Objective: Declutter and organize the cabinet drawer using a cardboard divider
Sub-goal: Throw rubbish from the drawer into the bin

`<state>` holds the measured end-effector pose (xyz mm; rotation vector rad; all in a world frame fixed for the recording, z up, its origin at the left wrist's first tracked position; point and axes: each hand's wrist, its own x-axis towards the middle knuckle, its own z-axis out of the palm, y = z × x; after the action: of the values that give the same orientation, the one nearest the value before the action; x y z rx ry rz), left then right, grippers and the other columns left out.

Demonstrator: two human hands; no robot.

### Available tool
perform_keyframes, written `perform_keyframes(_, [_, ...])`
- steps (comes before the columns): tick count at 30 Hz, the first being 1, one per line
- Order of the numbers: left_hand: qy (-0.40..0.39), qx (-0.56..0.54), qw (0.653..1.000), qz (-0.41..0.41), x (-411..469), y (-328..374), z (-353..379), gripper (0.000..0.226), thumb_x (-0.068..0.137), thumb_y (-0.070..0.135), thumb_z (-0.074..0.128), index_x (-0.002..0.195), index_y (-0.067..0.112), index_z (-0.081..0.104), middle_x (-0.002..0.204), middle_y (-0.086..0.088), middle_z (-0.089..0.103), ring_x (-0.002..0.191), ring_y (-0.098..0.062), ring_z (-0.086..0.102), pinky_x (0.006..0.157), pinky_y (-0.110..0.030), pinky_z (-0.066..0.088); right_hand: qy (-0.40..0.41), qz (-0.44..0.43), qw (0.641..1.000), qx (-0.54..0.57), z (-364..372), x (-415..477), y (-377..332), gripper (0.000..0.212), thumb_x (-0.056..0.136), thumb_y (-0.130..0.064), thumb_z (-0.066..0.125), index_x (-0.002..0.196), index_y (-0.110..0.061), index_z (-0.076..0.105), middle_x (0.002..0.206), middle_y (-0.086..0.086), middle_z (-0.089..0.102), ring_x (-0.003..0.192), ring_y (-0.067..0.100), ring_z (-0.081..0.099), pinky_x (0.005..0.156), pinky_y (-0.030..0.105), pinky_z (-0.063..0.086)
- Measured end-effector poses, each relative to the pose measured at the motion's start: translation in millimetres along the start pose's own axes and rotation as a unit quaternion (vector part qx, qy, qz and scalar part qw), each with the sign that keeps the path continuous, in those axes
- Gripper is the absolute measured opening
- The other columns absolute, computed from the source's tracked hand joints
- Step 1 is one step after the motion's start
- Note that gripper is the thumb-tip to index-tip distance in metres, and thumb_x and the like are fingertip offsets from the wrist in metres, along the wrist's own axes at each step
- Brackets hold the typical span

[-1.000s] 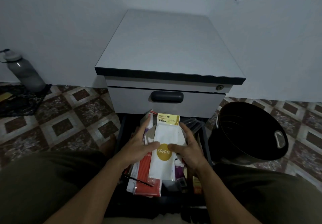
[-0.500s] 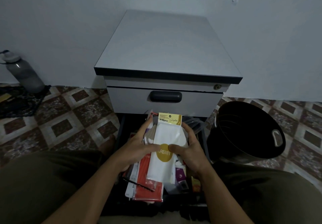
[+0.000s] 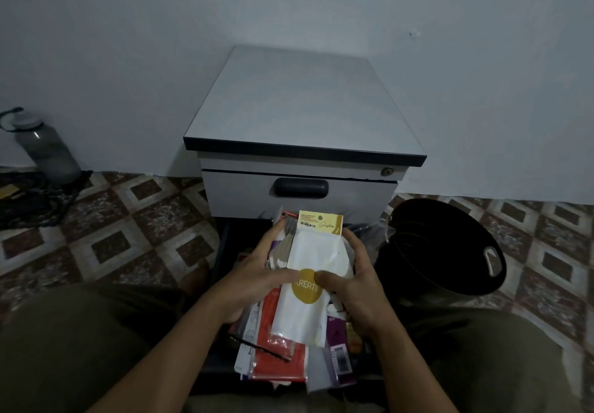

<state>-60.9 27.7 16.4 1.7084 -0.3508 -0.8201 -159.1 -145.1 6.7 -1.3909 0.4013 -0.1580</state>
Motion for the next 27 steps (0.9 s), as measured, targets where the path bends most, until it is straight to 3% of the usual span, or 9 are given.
perform_keyframes(2, [-0.004, 0.000, 1.000, 0.002, -2.4, 8.0, 1.4, 0.096, 0.084, 0.027, 0.078, 0.142, 0.068, 0.014, 0.122, 0.016, 0.061, 0.098, -0.010, 0.070, 0.080, -0.032, 0.060, 0.000, -0.011, 1.000, -0.002, -2.9, -4.5, -8.2, 0.077, 0.082, 0.007, 0.072, 0.134, -0.041, 0.043, 0.116, -0.008, 0.065, 0.098, 0.017, 0.072, 0.071, 0.037, 0.061])
perform_keyframes(7, [-0.022, 0.012, 1.000, 0.015, -7.6, 31.1, 7.5, 0.096, 0.087, 0.021, 0.075, 0.150, 0.057, 0.012, 0.109, 0.022, 0.063, 0.089, -0.006, 0.072, 0.075, -0.028, 0.060, 0.010, -0.024, 1.000, -0.005, -9.5, -11.4, -22.4, 0.076, 0.081, 0.003, 0.074, 0.134, -0.042, 0.043, 0.122, -0.003, 0.064, 0.100, 0.025, 0.071, 0.077, 0.047, 0.061])
perform_keyframes(12, [-0.060, 0.026, 0.998, 0.007, -8.3, 61.8, 21.4, 0.096, 0.087, 0.021, 0.075, 0.150, 0.054, 0.011, 0.111, 0.012, 0.067, 0.090, -0.014, 0.074, 0.076, -0.033, 0.061, 0.041, -0.030, 0.999, 0.003, -24.3, -22.1, -41.0, 0.075, 0.081, 0.003, 0.075, 0.133, -0.041, 0.044, 0.124, 0.004, 0.062, 0.097, 0.028, 0.072, 0.073, 0.047, 0.061])
perform_keyframes(19, [-0.122, 0.033, 0.992, 0.029, 25.1, 122.4, 79.8, 0.096, 0.085, 0.019, 0.077, 0.151, 0.054, 0.016, 0.128, -0.004, 0.064, 0.097, -0.024, 0.073, 0.087, -0.046, 0.059, 0.110, -0.045, 0.992, -0.028, -88.1, -39.1, -105.7, 0.072, 0.081, 0.004, 0.073, 0.134, -0.036, 0.045, 0.116, 0.009, 0.063, 0.091, 0.033, 0.072, 0.067, 0.046, 0.061])
perform_keyframes(22, [-0.149, 0.014, 0.988, 0.034, 47.0, 148.9, 113.6, 0.096, 0.086, 0.016, 0.075, 0.152, 0.051, 0.015, 0.143, -0.007, 0.052, 0.101, -0.028, 0.070, 0.083, -0.047, 0.060, 0.140, -0.042, 0.988, -0.050, -125.4, -36.4, -131.0, 0.075, 0.079, 0.002, 0.075, 0.134, -0.039, 0.045, 0.121, 0.013, 0.062, 0.095, 0.038, 0.071, 0.073, 0.056, 0.060])
perform_keyframes(24, [-0.168, 0.009, 0.985, 0.035, 63.5, 162.9, 134.2, 0.097, 0.085, 0.016, 0.075, 0.151, 0.053, 0.015, 0.153, -0.006, 0.041, 0.101, -0.030, 0.070, 0.078, -0.046, 0.061, 0.155, -0.035, 0.985, -0.063, -146.2, -33.8, -146.6, 0.073, 0.080, 0.002, 0.074, 0.132, -0.040, 0.044, 0.118, 0.013, 0.061, 0.094, 0.039, 0.071, 0.072, 0.055, 0.060])
perform_keyframes(27, [-0.186, 0.008, 0.982, 0.037, 88.5, 177.6, 163.6, 0.098, 0.083, 0.018, 0.077, 0.150, 0.055, 0.016, 0.155, -0.005, 0.038, 0.108, -0.033, 0.067, 0.084, -0.052, 0.059, 0.171, -0.020, 0.982, -0.072, -177.3, -27.9, -163.2, 0.075, 0.082, 0.001, 0.073, 0.136, -0.039, 0.041, 0.116, 0.013, 0.060, 0.090, 0.039, 0.072, 0.068, 0.052, 0.061])
